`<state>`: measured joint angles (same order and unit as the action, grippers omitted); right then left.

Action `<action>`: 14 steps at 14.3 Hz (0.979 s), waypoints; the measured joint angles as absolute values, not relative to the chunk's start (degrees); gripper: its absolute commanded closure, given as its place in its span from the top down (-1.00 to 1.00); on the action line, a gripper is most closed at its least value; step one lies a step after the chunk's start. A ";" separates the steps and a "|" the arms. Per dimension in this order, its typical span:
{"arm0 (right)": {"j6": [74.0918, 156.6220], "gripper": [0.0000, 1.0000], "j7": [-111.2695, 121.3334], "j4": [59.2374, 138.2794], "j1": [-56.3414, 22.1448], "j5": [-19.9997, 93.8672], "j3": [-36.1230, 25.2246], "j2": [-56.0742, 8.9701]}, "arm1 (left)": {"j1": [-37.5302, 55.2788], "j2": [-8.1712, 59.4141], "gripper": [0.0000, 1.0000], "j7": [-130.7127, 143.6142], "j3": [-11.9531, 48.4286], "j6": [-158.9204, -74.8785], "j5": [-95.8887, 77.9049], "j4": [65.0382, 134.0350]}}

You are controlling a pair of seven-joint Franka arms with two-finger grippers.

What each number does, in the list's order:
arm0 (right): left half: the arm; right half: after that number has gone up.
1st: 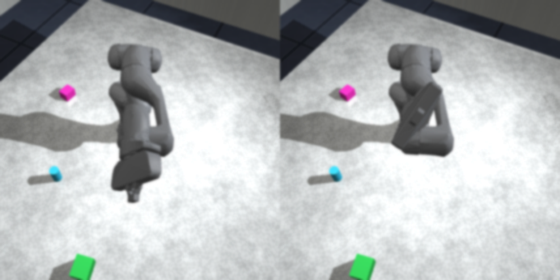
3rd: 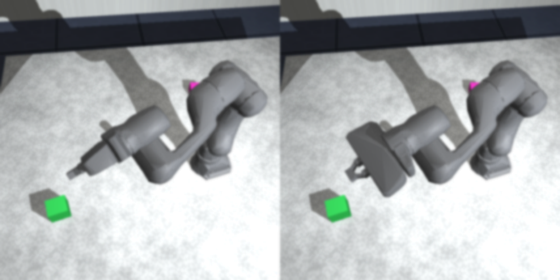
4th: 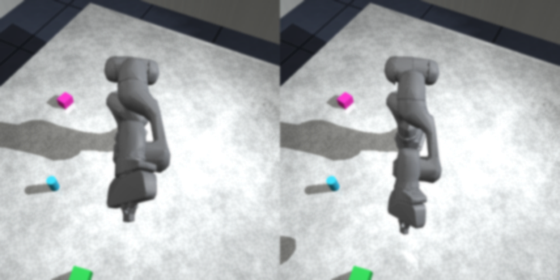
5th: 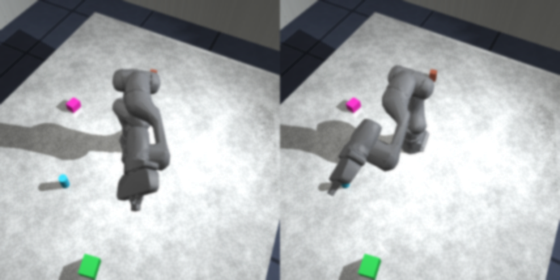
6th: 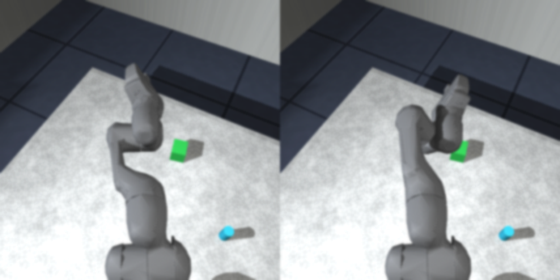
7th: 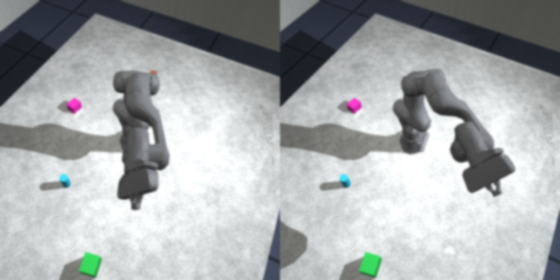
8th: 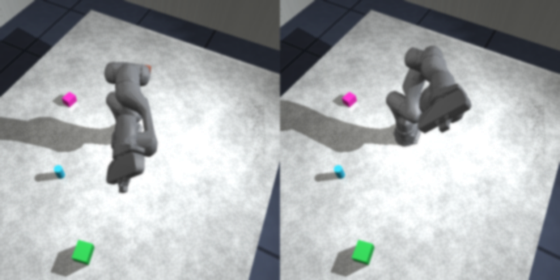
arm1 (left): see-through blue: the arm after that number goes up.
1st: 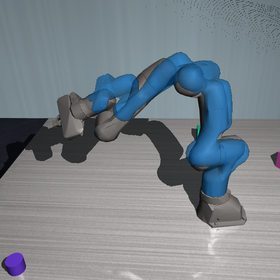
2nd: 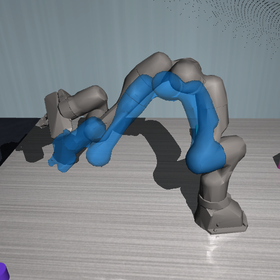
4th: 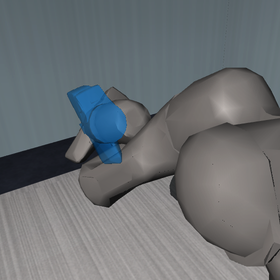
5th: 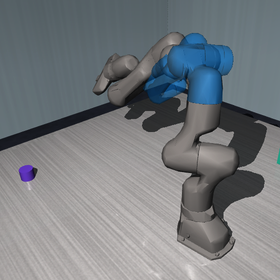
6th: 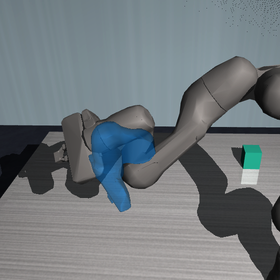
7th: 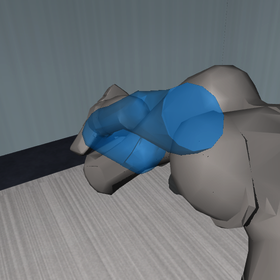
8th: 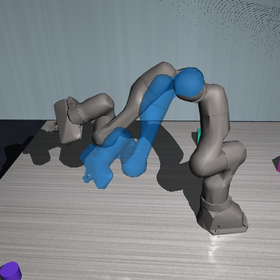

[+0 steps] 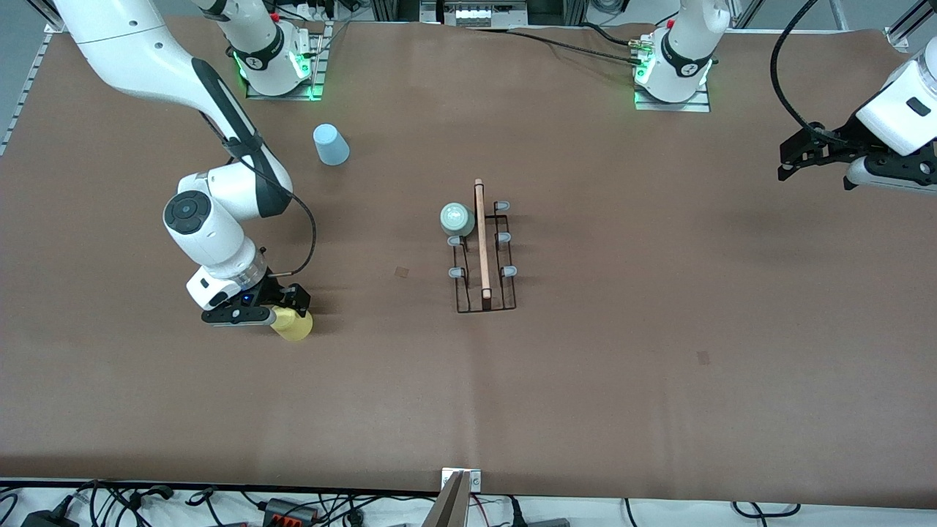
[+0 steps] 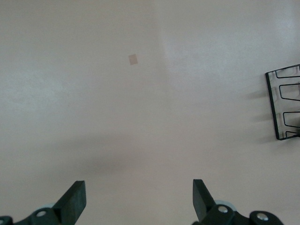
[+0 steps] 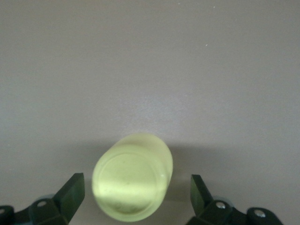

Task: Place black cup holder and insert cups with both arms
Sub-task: 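Grasp the yellow cup with the right gripper, then carry the yellow cup to the holder and lower it onto a peg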

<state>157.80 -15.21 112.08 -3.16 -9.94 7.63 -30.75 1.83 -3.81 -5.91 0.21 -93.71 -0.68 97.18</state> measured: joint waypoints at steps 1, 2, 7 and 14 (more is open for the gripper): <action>158.55 0.92 -14.89 112.08 -3.16 -9.95 7.41 -31.12 | 1.83 -3.81 1.00 -5.90 0.21 -93.71 -0.68 97.18; 159.24 0.69 -14.76 112.07 -3.16 -9.97 7.35 -31.52 | 1.83 -3.81 1.00 -5.90 0.21 -93.71 -0.68 97.18; 160.37 -0.40 -14.75 111.68 -3.17 -9.96 7.35 -32.33 | 1.73 -3.81 1.00 -5.91 0.07 -92.23 -0.68 97.18; 146.07 -0.60 -25.38 108.85 -8.62 -9.91 7.80 -25.16 | 1.65 -3.81 1.00 -5.91 -0.02 -92.03 -0.68 97.18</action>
<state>146.07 -25.38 108.85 -8.62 -9.91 7.80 -25.16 1.65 -3.81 -5.91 -0.02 -92.03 -0.68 97.18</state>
